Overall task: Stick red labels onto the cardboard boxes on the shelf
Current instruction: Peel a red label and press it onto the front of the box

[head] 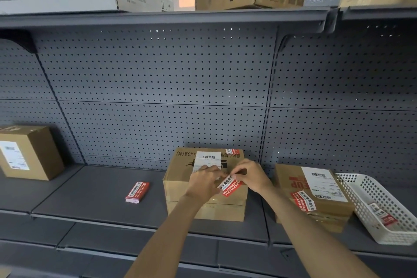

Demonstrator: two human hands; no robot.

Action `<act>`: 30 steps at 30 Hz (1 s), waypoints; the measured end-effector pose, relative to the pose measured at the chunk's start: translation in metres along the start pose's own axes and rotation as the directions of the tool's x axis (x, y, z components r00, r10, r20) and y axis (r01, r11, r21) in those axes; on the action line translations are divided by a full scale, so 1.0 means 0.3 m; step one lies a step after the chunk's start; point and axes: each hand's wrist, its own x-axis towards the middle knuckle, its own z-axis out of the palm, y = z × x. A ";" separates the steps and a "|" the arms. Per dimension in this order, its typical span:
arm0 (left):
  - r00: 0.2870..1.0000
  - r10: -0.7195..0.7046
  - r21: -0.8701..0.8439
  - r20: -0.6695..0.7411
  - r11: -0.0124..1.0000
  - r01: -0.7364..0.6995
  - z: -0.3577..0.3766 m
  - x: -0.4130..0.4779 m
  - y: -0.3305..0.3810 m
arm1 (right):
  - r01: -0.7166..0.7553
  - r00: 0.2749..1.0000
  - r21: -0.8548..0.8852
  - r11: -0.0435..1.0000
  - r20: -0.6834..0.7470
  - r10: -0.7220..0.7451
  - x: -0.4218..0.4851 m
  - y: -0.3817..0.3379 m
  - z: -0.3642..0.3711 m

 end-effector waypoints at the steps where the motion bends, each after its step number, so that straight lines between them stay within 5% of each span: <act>1: 1.000 -0.004 -0.001 0.001 1.000 0.004 0.001 0.001 0.000 | -0.001 1.000 -0.001 1.000 -0.005 0.001 0.001 0.003 0.001; 16: 0.982 0.161 0.096 0.094 0.981 -0.170 -0.007 0.015 -0.037 | 0.001 1.000 0.079 0.997 -0.027 0.001 0.004 0.031 0.011; 30: 0.871 0.462 0.234 0.168 0.839 -0.491 -0.036 0.036 -0.071 | 0.001 0.999 0.158 0.987 -0.045 0.006 -0.033 0.003 0.012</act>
